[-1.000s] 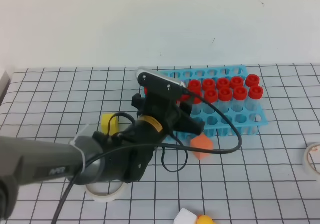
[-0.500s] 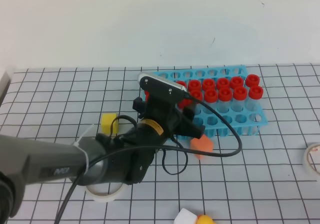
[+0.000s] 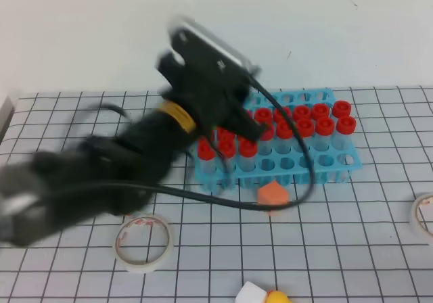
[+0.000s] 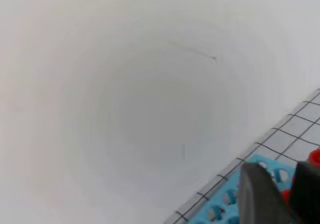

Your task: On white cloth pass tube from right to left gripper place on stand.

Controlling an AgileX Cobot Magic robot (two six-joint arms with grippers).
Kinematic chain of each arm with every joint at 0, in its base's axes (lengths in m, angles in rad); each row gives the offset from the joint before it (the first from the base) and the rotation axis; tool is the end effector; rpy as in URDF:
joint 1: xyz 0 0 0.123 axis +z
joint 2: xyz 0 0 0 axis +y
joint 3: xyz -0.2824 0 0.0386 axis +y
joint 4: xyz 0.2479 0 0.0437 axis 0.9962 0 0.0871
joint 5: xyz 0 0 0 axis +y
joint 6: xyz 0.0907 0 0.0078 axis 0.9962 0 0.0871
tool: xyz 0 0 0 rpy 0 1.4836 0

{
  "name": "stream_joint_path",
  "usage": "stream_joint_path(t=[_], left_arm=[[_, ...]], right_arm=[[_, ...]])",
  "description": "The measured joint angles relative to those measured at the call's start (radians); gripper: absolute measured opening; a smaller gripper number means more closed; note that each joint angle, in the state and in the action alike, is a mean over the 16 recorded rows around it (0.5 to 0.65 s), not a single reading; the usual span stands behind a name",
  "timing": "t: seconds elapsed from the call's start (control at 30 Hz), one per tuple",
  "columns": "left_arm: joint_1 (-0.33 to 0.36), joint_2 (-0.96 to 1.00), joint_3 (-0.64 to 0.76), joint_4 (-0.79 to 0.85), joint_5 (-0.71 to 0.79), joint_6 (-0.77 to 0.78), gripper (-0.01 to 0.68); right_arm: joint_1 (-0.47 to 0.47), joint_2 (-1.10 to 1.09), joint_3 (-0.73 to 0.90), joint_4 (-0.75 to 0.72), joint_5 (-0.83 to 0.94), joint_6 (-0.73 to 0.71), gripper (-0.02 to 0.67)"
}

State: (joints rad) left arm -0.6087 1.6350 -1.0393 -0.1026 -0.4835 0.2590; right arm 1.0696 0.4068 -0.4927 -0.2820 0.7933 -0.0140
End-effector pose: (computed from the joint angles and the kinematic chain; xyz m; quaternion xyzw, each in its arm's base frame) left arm 0.3120 -0.2122 0.2968 0.2559 0.6694 -0.1357 0.6841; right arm 0.0508 0.0551 0.2845 -0.4898 0.7327 0.1123 0.4590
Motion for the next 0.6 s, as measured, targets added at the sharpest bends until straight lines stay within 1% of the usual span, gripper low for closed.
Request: stream_joint_path(t=[0.13,0.27,0.37,0.5,0.6], left_arm=[[0.058,-0.147,0.011,0.068,0.115,0.006,0.121],[0.141,-0.307,0.053,0.119,0.22,-0.015,0.037],[0.21,-0.433,0.108,0.14,0.279,-0.034,0.011],[0.301,-0.606,0.214,0.152,0.323,-0.055,0.002],[0.364,-0.743,0.319,0.153,0.337,-0.06,0.001]], right_arm=[[0.0,0.0,0.0,0.0,0.0,0.0,-0.001],[0.0,0.0,0.0,0.0,0.0,0.0,-0.001],[0.0,0.0,0.0,0.0,0.0,0.0,-0.001],[0.0,0.0,0.0,0.0,0.0,0.0,-0.001],[0.0,0.0,0.0,0.0,0.0,0.0,-0.001]])
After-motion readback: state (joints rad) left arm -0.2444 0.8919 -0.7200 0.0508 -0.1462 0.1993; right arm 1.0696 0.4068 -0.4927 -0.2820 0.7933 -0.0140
